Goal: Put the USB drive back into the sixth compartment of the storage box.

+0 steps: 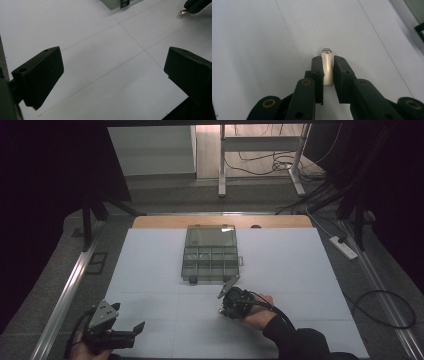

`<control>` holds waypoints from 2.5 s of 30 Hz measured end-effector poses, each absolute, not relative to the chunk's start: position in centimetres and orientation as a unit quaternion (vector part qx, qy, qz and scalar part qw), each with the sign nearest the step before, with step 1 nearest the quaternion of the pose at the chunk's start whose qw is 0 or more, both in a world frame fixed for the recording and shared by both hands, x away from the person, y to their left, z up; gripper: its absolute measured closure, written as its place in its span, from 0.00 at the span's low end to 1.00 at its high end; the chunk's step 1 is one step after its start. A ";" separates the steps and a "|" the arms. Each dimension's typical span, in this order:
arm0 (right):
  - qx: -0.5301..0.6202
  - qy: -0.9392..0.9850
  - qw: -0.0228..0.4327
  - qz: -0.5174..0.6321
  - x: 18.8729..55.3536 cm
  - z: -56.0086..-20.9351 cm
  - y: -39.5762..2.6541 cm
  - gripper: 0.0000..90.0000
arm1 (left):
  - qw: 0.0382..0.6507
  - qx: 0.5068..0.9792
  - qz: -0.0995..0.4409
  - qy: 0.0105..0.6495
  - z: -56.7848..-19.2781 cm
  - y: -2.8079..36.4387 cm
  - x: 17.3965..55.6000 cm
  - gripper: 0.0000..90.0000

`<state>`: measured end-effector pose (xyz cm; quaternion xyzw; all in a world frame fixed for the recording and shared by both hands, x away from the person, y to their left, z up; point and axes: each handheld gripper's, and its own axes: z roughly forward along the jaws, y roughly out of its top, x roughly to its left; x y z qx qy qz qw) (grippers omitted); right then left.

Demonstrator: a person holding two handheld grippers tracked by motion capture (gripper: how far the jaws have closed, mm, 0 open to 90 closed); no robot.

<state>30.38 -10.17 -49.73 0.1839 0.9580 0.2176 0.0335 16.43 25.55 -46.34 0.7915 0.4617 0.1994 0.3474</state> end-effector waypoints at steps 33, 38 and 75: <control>0.219 0.927 0.029 0.304 32.4 -46.4 -10.1 0.87 | 0.348 0.791 0.197 0.463 -46.3 25.6 16.5 0.03; 0.221 0.924 0.035 0.312 33.0 -46.2 -9.8 0.87 | 0.349 0.791 0.197 0.463 -46.3 25.6 16.5 0.03; 0.261 0.899 0.074 0.342 37.6 -45.4 -7.4 0.87 | 0.352 0.790 0.196 0.463 -46.4 25.6 16.6 0.03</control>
